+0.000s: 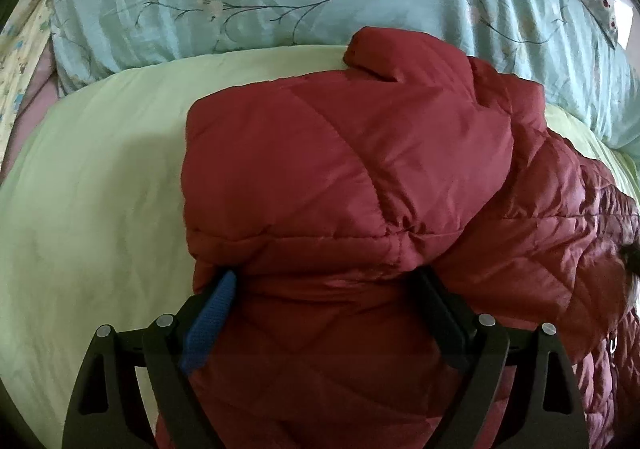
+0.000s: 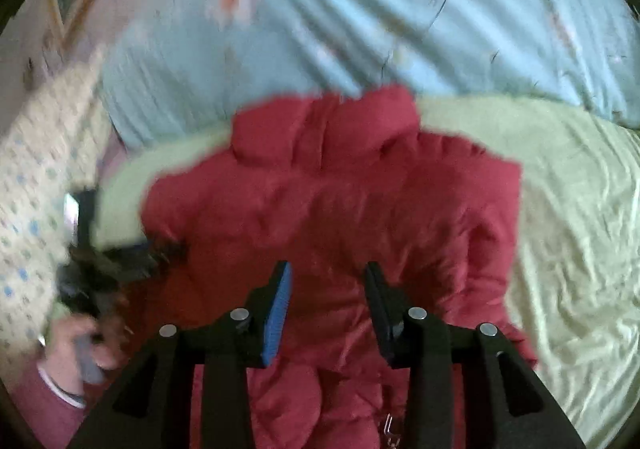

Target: Fold large clothes

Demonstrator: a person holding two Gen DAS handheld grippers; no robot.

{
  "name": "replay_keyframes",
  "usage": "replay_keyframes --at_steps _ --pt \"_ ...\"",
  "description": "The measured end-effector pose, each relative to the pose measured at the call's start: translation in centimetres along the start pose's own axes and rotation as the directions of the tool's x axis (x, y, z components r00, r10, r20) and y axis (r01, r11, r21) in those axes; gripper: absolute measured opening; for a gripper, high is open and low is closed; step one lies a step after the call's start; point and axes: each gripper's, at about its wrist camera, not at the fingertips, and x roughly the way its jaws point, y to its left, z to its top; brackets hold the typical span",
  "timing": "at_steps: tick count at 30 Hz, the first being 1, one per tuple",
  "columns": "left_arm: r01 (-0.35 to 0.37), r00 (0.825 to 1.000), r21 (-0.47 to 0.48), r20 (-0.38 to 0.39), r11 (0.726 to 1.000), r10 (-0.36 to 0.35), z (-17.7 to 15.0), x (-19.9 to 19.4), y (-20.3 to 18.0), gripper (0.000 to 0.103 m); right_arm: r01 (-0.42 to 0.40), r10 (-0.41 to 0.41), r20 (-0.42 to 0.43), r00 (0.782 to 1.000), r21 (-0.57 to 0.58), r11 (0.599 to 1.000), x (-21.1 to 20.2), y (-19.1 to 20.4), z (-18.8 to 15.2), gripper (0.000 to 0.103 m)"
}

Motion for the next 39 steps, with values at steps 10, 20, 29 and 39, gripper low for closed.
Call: replay_keyframes --at_steps 10,20,29,39 --pt "0.164 0.968 0.052 0.184 0.985 -0.171 -0.1 -7.3 -0.6 0.073 0.053 -0.051 -0.052 0.997 0.046 0.998 5.2 -3.2 -0.9 0.039" --pt "0.036 0.999 0.099 0.036 0.994 -0.040 0.2 0.2 -1.5 0.079 0.065 -0.064 -0.011 0.998 0.038 0.997 3.2 -2.1 -0.6 0.039" --pt "0.018 0.999 0.097 0.037 0.995 -0.022 0.2 1.3 -1.3 0.082 0.108 -0.108 -0.073 0.991 0.003 0.994 5.7 -2.3 -0.9 0.039" --pt "-0.018 1.000 0.090 0.020 0.996 0.016 -0.3 1.5 -1.2 0.089 0.120 -0.118 -0.082 0.990 0.022 0.993 6.9 -2.7 -0.9 0.039"
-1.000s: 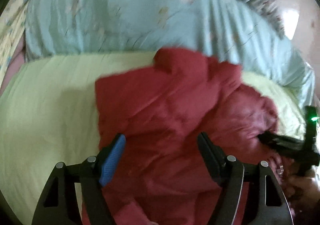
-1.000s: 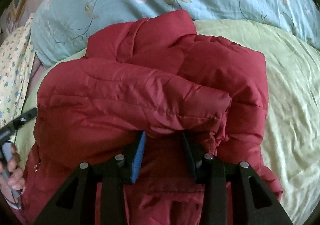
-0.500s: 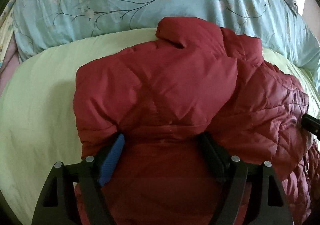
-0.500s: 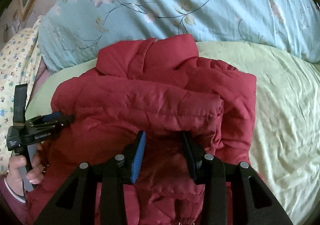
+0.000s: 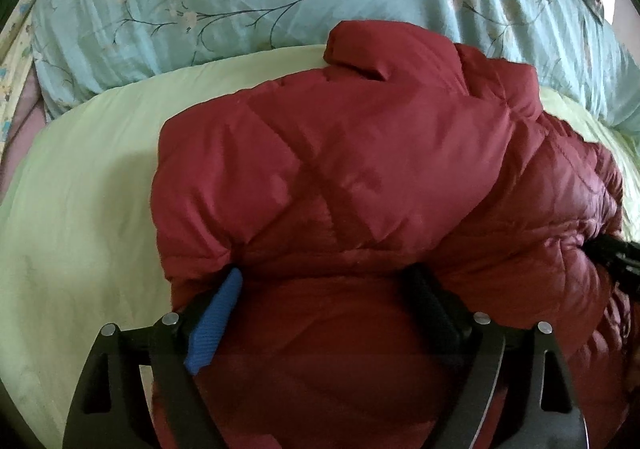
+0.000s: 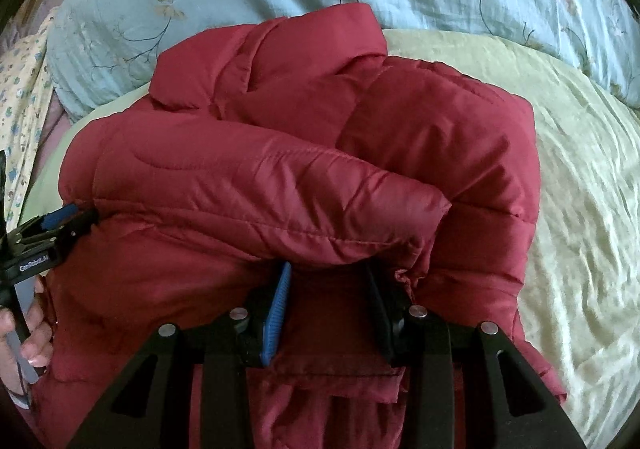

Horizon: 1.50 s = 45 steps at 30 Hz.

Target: Fold large clothes

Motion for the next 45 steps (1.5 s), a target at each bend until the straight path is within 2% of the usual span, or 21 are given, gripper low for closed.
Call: replay_keyframes --at_steps 4,8,12,16,21,26,32,35,39,45 --pt "-0.025 0.999 -0.018 -0.038 1.000 0.024 0.1 -0.1 0.4 0.093 0.005 -0.005 0.001 1.000 -0.001 1.000 -0.1 0.1 -0.1 0.039" --pt "-0.038 0.998 -0.030 -0.046 0.999 0.037 0.5 -0.4 0.2 0.093 -0.010 0.010 0.000 1.000 0.029 1.000 -0.7 -0.2 0.3 0.039" --pt "-0.039 0.999 -0.057 -0.025 0.998 0.038 0.3 -1.0 0.4 0.093 -0.050 0.049 0.015 0.999 0.085 0.995 -4.2 -0.7 -0.4 0.040" --pt "-0.043 0.999 -0.096 -0.020 0.994 0.041 -0.3 -2.2 0.4 0.093 -0.112 0.107 0.049 0.993 0.109 0.988 -8.6 -1.0 -2.3 0.048" --pt "0.008 1.000 -0.135 -0.001 0.991 -0.008 -2.0 -5.6 1.0 0.091 -0.163 0.154 0.066 0.986 0.154 0.974 -12.3 -1.7 -5.6 0.051" --pt "0.027 1.000 -0.183 0.017 0.983 -0.025 -5.4 -9.5 2.3 0.091 -0.177 0.164 0.077 0.983 0.214 0.961 -14.3 -2.9 -8.4 0.054" --pt "0.028 1.000 -0.239 0.013 0.971 -0.026 -10.3 -14.4 4.8 0.091 -0.181 0.173 0.055 0.983 0.234 0.955 -15.5 -3.3 -10.4 0.054" --pt "0.024 1.000 -0.248 0.004 0.968 -0.024 -12.9 -16.8 5.6 0.091 -0.182 0.172 0.064 0.983 0.236 0.955 -16.5 -3.5 -11.2 0.061" --pt "0.019 0.999 -0.254 -0.022 0.967 -0.026 -16.0 -19.3 7.2 0.091 -0.181 0.167 0.079 0.983 0.247 0.952 -18.3 -4.0 -12.6 0.063" --pt "0.002 0.999 -0.252 -0.039 0.968 -0.012 -19.1 -21.9 8.9 0.091 -0.119 0.106 0.065 0.992 0.248 0.962 -20.6 -5.4 -14.8 0.066"
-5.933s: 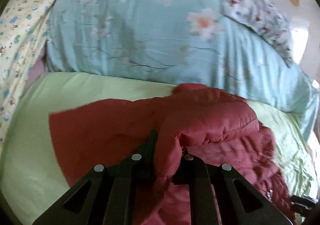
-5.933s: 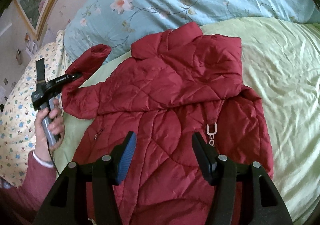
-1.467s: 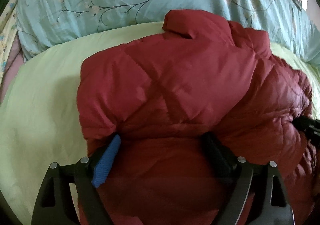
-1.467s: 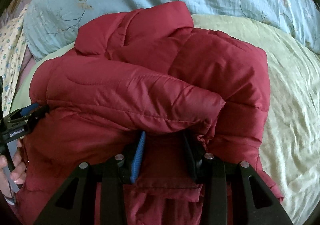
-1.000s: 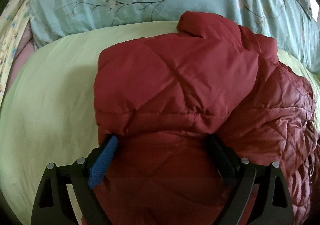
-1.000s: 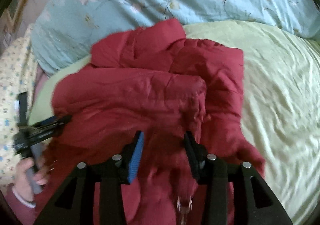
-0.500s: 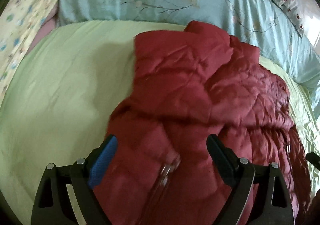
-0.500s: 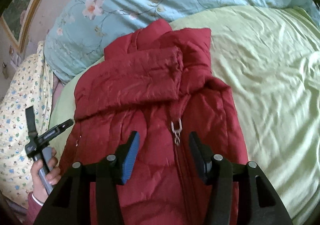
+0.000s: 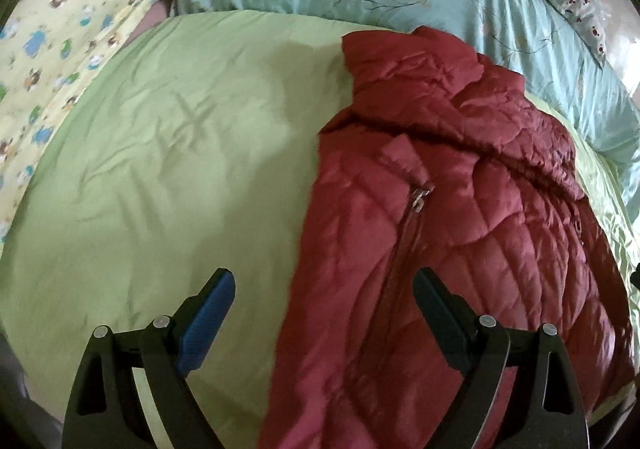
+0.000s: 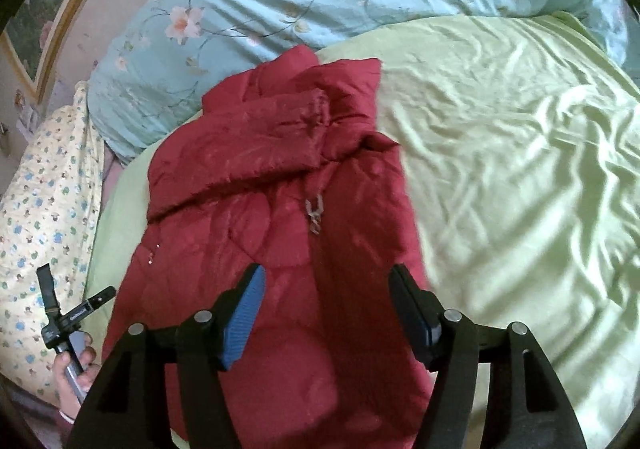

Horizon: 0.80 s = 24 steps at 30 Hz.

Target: Fold large clothes

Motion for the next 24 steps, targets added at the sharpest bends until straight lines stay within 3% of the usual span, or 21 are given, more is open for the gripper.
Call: replay_keyframes --at_steps 7,20,24 --pt "0.070 0.995 -0.014 -0.064 0.997 -0.071 -1.7 0.3 0.5 0.092 0.063 -0.061 -0.048 0.997 0.028 0.998 -1.6 -2.5 -2.2 0.067" --pt "0.141 0.980 0.008 -0.142 0.990 -0.138 -4.6 1.1 0.5 0.092 0.033 -0.038 -0.194 0.980 -0.030 0.999 -0.1 -2.1 -6.5 0.068" --pt "0.151 0.977 0.014 -0.156 0.988 -0.147 -5.9 0.9 0.6 0.092 -0.003 -0.003 -0.212 0.977 -0.029 1.000 -0.6 -2.0 -7.5 0.050"
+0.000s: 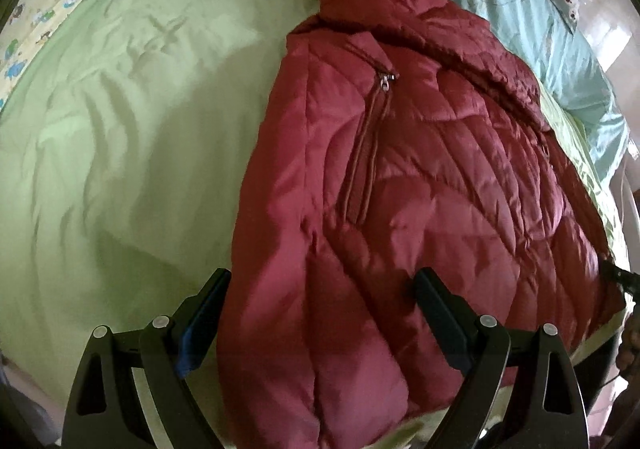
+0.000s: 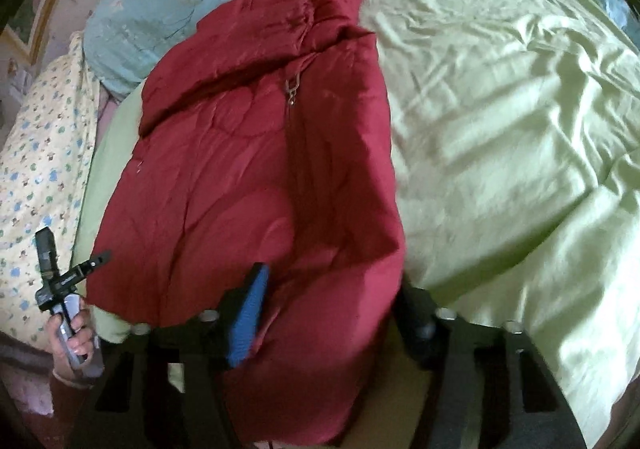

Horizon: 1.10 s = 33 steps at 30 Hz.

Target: Fold large clothes

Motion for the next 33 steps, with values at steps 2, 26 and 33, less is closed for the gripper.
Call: replay_keyframes --at_steps 2,26,33 --pt "0.007 1.000 0.002 -0.007 1.000 -0.007 -0.5 -0.1 0.1 0.092 -0.004 0.004 -0.004 1.000 0.002 1.000 -0.3 -0.1 -0.5 0.037" --pt "0.157 0.988 0.040 -0.013 0.987 -0.157 -3.2 -0.5 0.7 0.030 -0.030 0.030 -0.003 1.000 -0.062 0.998 -0.5 1.1 -1.7 0.028" --pt "0.156 0.985 0.102 0.053 0.982 -0.162 -3.8 -3.2 0.5 0.019 -0.122 0.125 0.076 0.989 -0.041 0.992 -2.0 0.9 -2.0 0.021"
